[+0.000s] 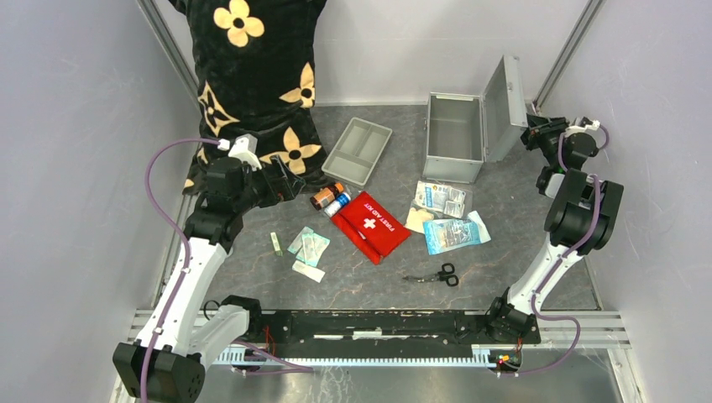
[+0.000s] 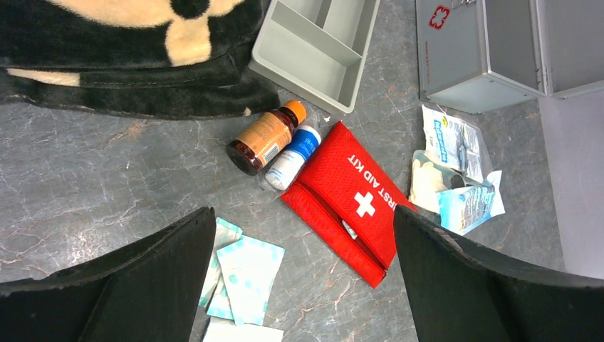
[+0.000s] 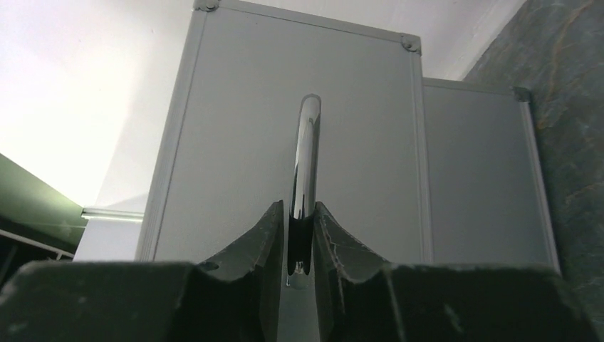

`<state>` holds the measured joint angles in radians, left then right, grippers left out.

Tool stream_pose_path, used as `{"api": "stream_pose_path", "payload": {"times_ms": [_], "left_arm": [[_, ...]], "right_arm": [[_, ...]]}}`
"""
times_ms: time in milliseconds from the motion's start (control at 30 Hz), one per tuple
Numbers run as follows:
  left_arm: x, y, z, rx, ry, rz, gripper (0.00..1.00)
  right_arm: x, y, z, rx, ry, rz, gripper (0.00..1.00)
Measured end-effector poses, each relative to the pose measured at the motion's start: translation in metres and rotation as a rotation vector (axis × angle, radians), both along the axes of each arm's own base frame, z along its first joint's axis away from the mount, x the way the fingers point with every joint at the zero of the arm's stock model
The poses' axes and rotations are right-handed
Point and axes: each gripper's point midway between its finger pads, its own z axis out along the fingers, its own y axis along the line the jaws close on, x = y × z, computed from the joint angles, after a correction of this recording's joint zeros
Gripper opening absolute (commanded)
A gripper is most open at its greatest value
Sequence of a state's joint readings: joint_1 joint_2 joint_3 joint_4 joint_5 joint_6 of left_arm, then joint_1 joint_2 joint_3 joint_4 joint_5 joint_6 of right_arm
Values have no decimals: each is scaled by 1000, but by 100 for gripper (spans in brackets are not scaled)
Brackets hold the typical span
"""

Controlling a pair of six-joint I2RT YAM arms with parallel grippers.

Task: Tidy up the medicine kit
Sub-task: Open the medicine box at the center of the board.

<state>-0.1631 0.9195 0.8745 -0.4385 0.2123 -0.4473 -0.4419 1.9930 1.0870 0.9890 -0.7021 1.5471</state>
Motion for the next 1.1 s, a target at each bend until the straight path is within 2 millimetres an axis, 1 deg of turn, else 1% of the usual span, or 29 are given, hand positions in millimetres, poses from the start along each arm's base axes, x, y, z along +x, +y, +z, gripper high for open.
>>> {"api": "stream_pose_path", "payload": {"times_ms": [67,267,367,467,600,733,867,933,1100], "left_arm": [[0,0,0,0,0,0,100],[0,0,0,10,-4,-6,100],[0,1,-1,16,-6,-9,100],[0,1,-1,21,-8,-11,100],[0,1,0,22,-10,-12,100],[0,1,1,27,-16,-16,100],[0,2,0,35,-20,-20,100],[0,2,0,36,-20,-21,100],[-1,2,2,35,-24,-20,100]], "right_arm": [[-1,-5,-5,1,12,-18,34],[-3,-13,-17,-15,42,-46,47],[-5,-16,-22,-24,54,-60,59],[-10,-19,-28,-40,86,-81,64],[-20,-25,-28,-82,114,-123,68],[-34,-32,-21,-130,119,-176,70],[-43,-35,-17,-156,114,-202,71],[-46,-36,-20,-165,121,-213,71],[-62,-44,-36,-215,190,-267,70]]}}
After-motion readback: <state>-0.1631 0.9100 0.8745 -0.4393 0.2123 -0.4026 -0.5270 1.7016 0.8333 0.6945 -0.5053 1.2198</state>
